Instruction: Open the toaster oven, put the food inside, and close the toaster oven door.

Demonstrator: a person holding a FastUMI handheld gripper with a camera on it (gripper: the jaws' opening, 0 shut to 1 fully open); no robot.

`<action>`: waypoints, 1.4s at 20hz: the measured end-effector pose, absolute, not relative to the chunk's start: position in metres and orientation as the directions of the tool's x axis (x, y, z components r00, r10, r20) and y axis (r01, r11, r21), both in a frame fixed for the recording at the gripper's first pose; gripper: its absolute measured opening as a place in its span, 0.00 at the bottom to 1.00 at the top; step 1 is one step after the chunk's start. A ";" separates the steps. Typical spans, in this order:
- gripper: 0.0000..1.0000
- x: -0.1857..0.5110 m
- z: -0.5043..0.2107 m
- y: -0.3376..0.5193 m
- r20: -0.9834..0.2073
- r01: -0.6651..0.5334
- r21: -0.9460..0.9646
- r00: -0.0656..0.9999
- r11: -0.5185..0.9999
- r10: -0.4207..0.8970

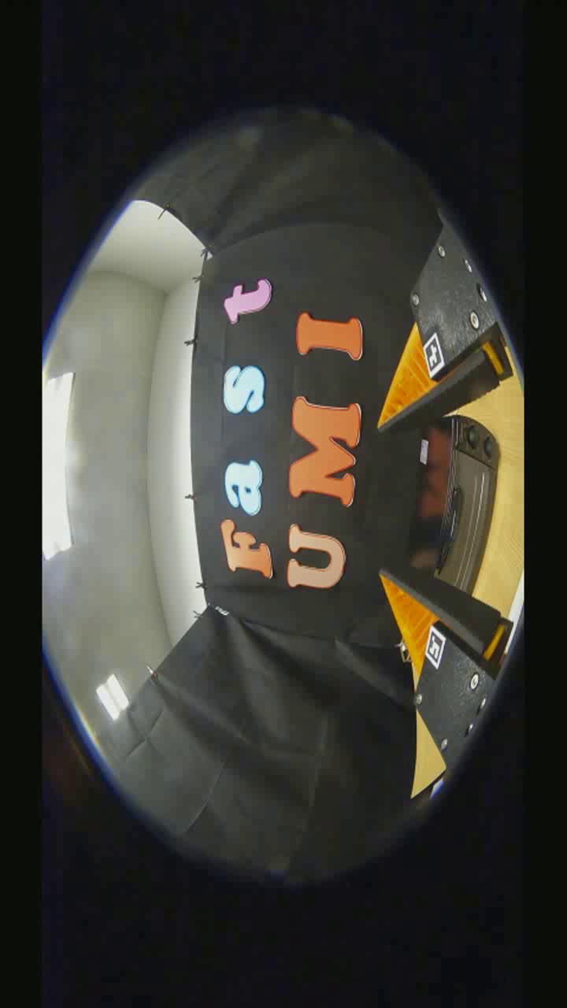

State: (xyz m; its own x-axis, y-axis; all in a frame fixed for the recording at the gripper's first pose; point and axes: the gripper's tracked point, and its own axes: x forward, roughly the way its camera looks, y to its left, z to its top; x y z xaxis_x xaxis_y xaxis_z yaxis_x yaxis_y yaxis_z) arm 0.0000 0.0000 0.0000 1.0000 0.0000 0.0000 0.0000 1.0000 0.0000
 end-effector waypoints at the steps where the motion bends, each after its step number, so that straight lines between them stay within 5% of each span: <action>1: 0.98 0.001 -0.002 -0.001 -0.005 0.000 0.000 1.000 1.000 0.000; 28: 0.98 0.078 -0.052 0.021 -0.090 -0.003 0.071 0.996 0.997 0.010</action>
